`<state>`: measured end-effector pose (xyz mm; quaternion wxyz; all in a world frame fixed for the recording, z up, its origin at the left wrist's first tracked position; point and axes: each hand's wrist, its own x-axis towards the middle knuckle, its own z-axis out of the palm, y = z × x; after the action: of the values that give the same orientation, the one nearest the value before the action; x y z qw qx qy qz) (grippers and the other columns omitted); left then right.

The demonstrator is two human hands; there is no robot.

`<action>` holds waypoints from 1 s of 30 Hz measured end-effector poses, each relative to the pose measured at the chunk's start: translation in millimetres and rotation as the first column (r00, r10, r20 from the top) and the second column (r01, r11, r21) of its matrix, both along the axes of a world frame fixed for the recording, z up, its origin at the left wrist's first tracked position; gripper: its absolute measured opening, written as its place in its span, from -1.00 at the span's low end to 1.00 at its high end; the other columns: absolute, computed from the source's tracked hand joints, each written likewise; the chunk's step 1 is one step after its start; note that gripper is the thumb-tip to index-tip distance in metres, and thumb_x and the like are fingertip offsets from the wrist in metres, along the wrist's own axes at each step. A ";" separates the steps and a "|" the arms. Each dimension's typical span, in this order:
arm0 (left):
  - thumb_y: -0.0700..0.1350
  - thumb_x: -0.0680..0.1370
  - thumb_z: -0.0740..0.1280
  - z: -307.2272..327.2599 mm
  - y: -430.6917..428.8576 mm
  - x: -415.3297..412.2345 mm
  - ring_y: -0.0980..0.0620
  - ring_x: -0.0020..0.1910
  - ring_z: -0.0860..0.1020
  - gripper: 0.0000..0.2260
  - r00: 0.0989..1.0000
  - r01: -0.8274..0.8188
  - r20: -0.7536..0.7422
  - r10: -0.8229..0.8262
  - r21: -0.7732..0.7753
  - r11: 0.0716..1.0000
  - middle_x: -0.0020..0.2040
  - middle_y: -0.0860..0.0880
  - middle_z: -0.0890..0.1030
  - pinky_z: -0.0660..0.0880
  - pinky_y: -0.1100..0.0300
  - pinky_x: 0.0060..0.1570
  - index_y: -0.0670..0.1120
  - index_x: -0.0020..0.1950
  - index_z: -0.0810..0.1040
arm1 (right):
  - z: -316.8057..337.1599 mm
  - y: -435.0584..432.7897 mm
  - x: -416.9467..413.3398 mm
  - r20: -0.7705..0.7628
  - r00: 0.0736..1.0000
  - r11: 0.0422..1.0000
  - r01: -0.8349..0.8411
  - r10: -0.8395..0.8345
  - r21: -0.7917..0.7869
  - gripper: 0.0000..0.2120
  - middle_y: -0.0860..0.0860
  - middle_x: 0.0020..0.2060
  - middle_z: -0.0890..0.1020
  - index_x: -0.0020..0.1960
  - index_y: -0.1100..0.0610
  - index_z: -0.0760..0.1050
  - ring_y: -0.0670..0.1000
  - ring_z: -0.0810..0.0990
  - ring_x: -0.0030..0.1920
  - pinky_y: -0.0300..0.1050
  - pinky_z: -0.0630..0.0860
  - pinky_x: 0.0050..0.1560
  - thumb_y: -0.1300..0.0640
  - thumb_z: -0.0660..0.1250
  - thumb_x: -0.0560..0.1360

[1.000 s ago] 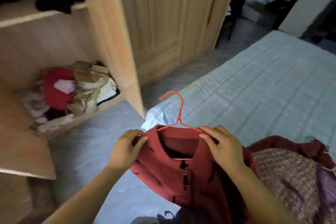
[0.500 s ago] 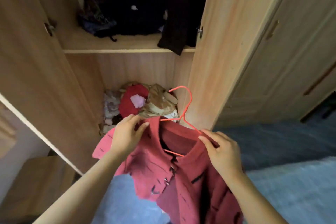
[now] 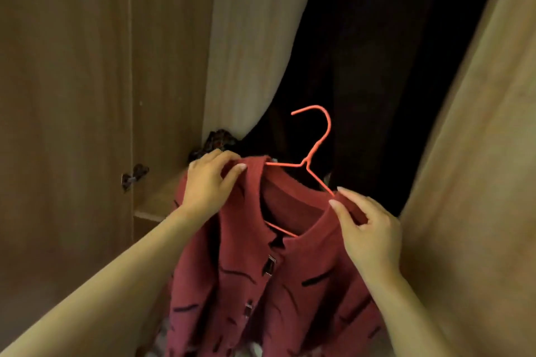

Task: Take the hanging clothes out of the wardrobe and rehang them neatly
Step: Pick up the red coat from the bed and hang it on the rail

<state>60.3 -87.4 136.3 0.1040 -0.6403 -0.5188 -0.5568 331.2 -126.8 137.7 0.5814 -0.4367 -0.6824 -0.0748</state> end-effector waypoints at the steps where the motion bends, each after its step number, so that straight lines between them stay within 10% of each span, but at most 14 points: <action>1: 0.16 0.49 0.16 19.6 19.7 -4.7 -0.02 -0.14 0.57 -0.68 1.000 -0.014 0.018 0.013 0.035 0.999 -0.15 0.03 0.59 0.48 -0.07 -0.06 -0.01 -0.05 0.58 | 24.4 22.4 -5.1 0.007 1.000 1.000 -0.008 0.007 0.027 -0.76 -0.11 -0.15 0.64 0.05 0.10 0.64 -0.19 0.58 -0.10 -0.53 0.37 -0.04 0.07 0.46 0.40; 6: 0.21 0.46 0.14 118.4 116.8 -25.4 -0.04 -0.09 0.59 -0.62 0.993 -0.033 0.119 0.008 0.212 0.977 -0.07 0.03 0.63 0.46 -0.04 0.02 -0.02 -0.04 0.58 | 140.6 125.6 -26.4 0.073 0.997 0.986 -0.012 0.000 0.169 -0.78 -0.10 -0.10 0.66 0.04 0.00 0.64 -0.10 0.62 -0.07 -0.28 0.47 0.02 0.06 0.47 0.39; 12: 0.08 0.54 0.28 227.2 224.6 -40.2 -0.07 -0.02 0.58 -0.82 0.987 -0.017 0.158 -0.030 0.285 0.958 -0.01 0.01 0.64 0.38 0.02 0.12 0.00 -0.04 0.58 | 237.2 207.3 -25.3 0.266 0.964 0.983 -0.018 -0.031 0.182 -0.72 -0.19 -0.06 0.61 0.13 -0.07 0.59 -0.27 0.53 -0.01 -0.55 0.32 0.02 0.10 0.43 0.43; 20: 0.15 0.48 0.25 301.7 332.3 -50.6 -0.04 -0.10 0.56 -0.80 0.978 0.078 0.145 -0.152 0.422 0.903 -0.20 0.11 0.56 0.46 -0.04 0.00 0.06 -0.18 0.52 | 310.3 284.4 -42.1 0.121 0.979 0.917 0.108 -0.166 0.384 -0.77 -0.26 -0.17 0.63 -0.04 -0.17 0.61 -0.26 0.59 -0.11 -0.48 0.42 -0.05 0.12 0.47 0.39; 30: 0.33 0.40 -0.11 345.6 421.9 -28.3 -0.07 0.41 0.26 -0.32 0.987 0.094 0.080 -0.140 0.415 0.905 0.43 -0.09 0.33 0.17 0.04 0.39 0.10 0.42 0.34 | 419.8 343.6 -57.5 0.035 0.911 0.819 0.352 -0.411 0.454 -0.85 0.00 -0.09 0.67 0.02 -0.11 0.62 0.08 0.59 0.01 -0.15 0.41 -0.04 0.02 0.37 0.47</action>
<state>32.0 334.5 481.9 0.1740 -0.6034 -0.3562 -0.6920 273.7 216.8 557.5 0.5911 -0.4169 -0.5832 -0.3698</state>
